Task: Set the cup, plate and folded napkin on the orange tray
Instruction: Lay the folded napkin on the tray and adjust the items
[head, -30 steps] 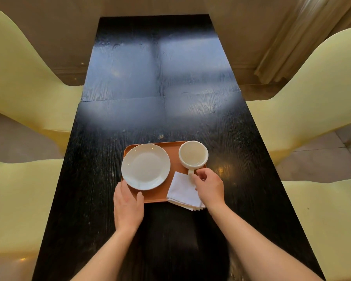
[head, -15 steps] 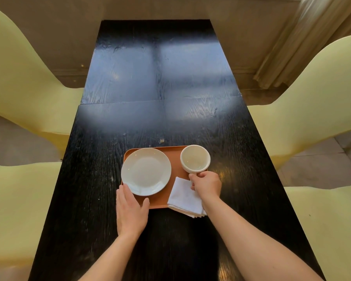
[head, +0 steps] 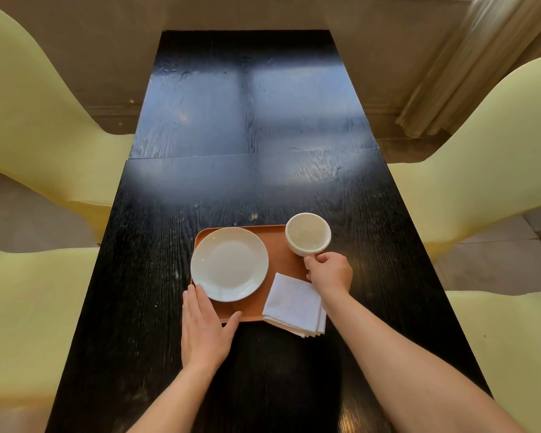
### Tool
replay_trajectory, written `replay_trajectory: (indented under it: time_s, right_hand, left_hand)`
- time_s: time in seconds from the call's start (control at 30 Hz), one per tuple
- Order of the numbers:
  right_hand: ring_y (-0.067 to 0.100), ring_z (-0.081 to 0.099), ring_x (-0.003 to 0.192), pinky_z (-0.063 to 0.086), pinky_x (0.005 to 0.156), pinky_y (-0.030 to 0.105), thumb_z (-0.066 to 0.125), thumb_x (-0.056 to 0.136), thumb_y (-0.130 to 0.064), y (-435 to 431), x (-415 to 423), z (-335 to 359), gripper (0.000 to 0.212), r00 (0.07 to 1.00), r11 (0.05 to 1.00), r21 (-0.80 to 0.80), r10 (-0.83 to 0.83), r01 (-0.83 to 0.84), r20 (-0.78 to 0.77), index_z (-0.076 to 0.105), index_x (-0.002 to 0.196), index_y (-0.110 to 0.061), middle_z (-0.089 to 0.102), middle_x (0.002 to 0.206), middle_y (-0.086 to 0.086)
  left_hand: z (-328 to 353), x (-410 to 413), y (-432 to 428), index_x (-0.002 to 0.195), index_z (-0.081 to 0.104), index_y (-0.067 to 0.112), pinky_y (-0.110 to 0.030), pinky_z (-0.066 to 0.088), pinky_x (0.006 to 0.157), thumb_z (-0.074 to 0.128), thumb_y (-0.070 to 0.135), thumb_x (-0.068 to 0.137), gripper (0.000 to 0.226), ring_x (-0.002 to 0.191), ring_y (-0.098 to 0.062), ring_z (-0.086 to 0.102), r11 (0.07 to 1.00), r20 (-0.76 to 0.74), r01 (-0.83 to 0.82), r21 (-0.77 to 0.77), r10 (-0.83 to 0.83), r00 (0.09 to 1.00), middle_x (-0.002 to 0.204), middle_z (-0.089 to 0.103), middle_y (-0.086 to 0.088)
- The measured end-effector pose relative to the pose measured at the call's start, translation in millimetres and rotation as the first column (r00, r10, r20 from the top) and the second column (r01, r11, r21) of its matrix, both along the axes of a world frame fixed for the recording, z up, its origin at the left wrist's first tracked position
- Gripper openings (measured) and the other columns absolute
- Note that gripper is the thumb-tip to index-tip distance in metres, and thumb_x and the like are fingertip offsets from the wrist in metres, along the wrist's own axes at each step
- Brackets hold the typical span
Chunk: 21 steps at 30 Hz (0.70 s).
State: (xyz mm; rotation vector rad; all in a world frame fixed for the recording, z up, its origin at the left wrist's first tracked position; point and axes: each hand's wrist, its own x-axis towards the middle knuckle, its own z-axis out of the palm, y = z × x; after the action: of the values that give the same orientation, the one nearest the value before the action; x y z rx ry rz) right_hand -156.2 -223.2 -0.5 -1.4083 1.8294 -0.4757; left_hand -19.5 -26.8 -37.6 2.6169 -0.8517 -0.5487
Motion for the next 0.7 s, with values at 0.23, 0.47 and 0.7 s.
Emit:
replay_trajectory:
  time_s: [0.23,0.47,0.7]
  right_hand:
    - [0.018,0.071,0.077,0.06,0.076,0.035,0.073,0.094,-0.03,-4.9,0.9,1.0,0.028,1.0,1.0,-0.017,0.014,-0.013,0.024,0.064,0.069,-0.026,0.072,0.078,-0.001]
    - [0.019,0.072,0.081,0.061,0.081,0.037,0.072,0.095,-0.031,-6.4,0.4,1.2,0.018,0.999,1.0,-0.014,0.014,-0.013,0.037,0.073,0.083,-0.018,0.074,0.084,0.002]
    - [0.018,0.072,0.08,0.06,0.078,0.035,0.071,0.095,-0.032,-7.8,-2.3,-2.1,0.019,0.999,0.999,-0.025,0.027,-0.027,0.025,0.073,0.081,-0.019,0.073,0.082,0.001]
  left_hand:
    - [2.7,1.0,-0.2,0.156,-0.006,0.009,-0.042,0.018,0.125,0.067,0.056,0.083,0.114,0.154,-0.027,-0.001,1.0,-0.008,0.007,-0.01,-0.007,1.0,0.166,0.001,-0.013]
    - [1.9,1.7,-1.0,0.155,-0.006,0.008,-0.042,0.017,0.125,0.068,0.056,0.083,0.114,0.154,-0.027,-0.001,1.0,-0.012,0.007,-0.021,-0.007,1.0,0.166,0.001,-0.014]
    - [0.9,1.4,0.9,0.155,-0.005,0.008,-0.042,0.016,0.125,0.068,0.056,0.082,0.114,0.154,-0.028,-0.001,1.0,-0.007,0.008,-0.021,-0.008,1.0,0.166,0.002,-0.014]
